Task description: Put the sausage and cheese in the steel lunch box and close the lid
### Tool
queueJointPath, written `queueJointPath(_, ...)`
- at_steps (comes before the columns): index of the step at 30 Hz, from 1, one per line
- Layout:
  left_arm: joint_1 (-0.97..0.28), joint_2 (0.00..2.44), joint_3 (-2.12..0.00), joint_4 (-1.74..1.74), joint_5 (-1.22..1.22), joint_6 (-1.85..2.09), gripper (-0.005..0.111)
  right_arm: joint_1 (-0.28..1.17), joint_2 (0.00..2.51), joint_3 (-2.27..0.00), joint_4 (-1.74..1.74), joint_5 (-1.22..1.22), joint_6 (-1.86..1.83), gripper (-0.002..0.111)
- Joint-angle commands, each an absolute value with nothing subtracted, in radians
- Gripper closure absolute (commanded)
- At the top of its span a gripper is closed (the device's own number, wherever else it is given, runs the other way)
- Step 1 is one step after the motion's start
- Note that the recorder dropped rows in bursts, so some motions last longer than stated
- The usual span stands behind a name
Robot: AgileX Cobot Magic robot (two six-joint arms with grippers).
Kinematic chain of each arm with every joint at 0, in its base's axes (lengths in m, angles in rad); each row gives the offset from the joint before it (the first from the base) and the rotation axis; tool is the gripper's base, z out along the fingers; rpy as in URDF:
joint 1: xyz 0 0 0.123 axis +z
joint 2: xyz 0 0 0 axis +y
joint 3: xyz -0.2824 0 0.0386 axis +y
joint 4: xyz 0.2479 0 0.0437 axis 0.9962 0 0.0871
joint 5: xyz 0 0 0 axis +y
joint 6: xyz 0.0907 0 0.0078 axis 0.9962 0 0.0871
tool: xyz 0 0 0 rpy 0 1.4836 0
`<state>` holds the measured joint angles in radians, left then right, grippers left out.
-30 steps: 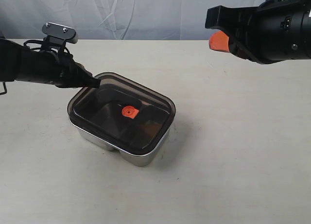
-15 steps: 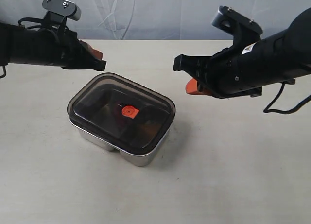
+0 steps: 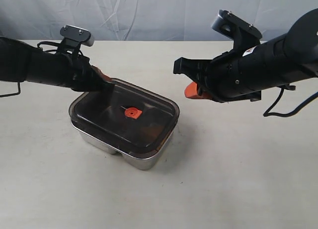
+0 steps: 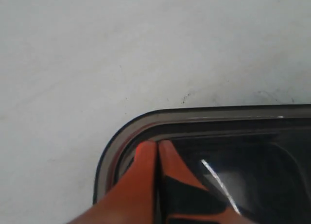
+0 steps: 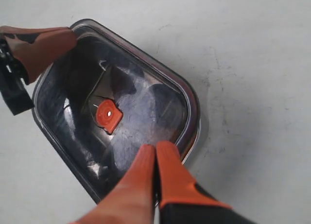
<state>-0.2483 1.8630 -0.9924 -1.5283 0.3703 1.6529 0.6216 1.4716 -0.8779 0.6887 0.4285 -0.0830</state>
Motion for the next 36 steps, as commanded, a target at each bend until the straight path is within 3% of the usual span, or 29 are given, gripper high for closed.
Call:
queueJointPath(1,-0.253,1.88,-0.997,-1.54,0.392,1.65,0.106,0.618,1.471,-0.873,0.689,0.428,-0.097,0.108)
queueJointPath(13,-0.253,1.882,-1.016,-1.542,0.422,1.688,0.106,0.618,1.471,-0.873,0.689,0.394,-0.102,0.108)
queueJointPath(21,-0.253,1.882,-1.082,-1.706,0.437,1.812,0.106,0.618,1.497,-0.873,0.729,0.234,-0.102,0.108)
queueJointPath(36,-0.253,2.01,-1.183,-1.701,0.496,1.814,0.106,0.618,1.53,-0.873,0.734,0.267,-0.102,0.108)
